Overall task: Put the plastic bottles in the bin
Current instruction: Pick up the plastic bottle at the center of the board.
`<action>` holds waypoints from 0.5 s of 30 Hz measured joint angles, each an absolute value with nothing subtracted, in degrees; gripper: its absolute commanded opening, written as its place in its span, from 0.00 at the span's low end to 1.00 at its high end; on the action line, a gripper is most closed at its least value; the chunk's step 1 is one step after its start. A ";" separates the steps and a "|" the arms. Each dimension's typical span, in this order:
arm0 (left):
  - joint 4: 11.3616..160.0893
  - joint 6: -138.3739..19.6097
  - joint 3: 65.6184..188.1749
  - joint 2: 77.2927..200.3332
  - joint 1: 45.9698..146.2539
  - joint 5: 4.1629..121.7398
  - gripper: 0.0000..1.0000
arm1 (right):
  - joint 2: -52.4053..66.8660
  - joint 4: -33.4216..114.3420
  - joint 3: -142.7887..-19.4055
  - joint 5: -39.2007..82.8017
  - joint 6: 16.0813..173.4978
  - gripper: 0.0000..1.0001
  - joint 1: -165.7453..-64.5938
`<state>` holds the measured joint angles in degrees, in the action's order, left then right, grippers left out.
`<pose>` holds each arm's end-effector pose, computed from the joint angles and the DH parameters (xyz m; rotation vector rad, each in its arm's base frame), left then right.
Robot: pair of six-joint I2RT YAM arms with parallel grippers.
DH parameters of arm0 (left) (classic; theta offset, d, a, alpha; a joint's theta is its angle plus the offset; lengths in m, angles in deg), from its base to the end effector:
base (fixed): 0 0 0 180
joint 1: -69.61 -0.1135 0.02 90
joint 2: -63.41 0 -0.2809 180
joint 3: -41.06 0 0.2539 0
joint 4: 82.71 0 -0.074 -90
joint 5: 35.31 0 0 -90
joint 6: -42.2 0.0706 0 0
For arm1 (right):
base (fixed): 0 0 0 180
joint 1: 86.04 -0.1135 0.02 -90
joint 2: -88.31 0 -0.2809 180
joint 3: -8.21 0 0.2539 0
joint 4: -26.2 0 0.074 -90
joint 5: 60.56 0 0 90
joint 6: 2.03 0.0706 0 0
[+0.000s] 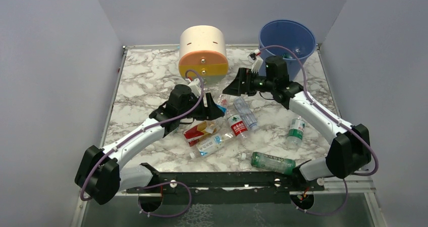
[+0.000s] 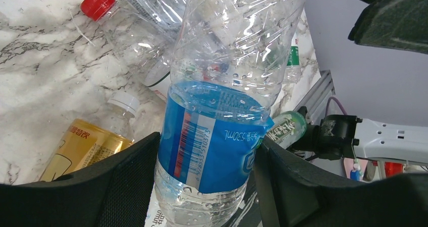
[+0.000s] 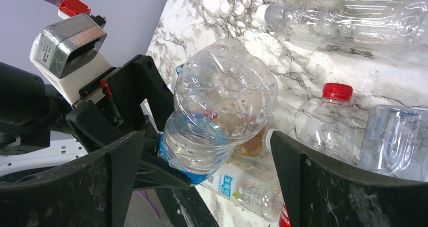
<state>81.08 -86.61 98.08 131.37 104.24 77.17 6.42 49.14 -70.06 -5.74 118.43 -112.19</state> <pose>0.2214 -0.1857 0.2622 0.1876 2.2185 -1.1595 0.2977 0.1915 0.3167 -0.3373 2.1461 1.2199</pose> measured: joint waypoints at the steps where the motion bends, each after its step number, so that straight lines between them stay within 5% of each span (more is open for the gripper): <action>1: 81.08 -86.65 98.08 131.48 104.24 77.26 0.68 | 6.27 48.86 -70.06 -5.76 118.56 0.97 -112.19; 15: 81.86 -87.44 98.08 131.79 104.62 77.65 0.68 | 2.82 46.48 -70.15 -6.07 120.12 0.93 -112.70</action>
